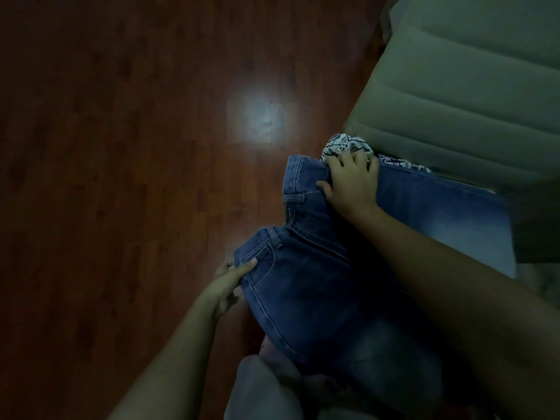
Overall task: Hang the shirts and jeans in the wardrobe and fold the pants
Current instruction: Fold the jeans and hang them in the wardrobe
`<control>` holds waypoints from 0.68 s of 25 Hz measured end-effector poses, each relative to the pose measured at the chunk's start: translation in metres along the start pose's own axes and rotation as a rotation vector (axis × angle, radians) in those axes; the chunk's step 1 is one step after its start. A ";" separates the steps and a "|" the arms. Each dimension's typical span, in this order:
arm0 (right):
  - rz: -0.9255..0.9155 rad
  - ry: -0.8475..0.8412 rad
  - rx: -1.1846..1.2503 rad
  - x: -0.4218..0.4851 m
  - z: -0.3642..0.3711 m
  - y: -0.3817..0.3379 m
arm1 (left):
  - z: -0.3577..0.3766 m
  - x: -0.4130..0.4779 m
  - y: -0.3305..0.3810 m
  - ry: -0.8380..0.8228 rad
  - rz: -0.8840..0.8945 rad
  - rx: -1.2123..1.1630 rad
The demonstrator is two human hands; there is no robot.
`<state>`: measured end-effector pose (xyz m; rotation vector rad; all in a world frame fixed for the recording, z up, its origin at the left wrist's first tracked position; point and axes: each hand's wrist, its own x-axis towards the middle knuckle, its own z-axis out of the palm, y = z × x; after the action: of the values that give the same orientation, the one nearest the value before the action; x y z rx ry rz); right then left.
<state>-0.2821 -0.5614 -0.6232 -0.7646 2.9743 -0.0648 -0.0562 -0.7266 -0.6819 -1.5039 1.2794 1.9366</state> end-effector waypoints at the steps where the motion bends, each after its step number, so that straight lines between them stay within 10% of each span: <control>1: 0.013 0.003 0.047 -0.002 -0.006 0.000 | 0.002 -0.007 0.001 0.000 0.044 -0.087; 17: 0.383 0.002 0.487 -0.142 -0.287 0.131 | 0.129 -0.261 0.110 -0.441 0.194 -0.177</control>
<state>-0.2433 -0.3719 -0.3364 -0.1375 2.8547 -0.7283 -0.1168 -0.6177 -0.3973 -0.9653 1.1101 2.3893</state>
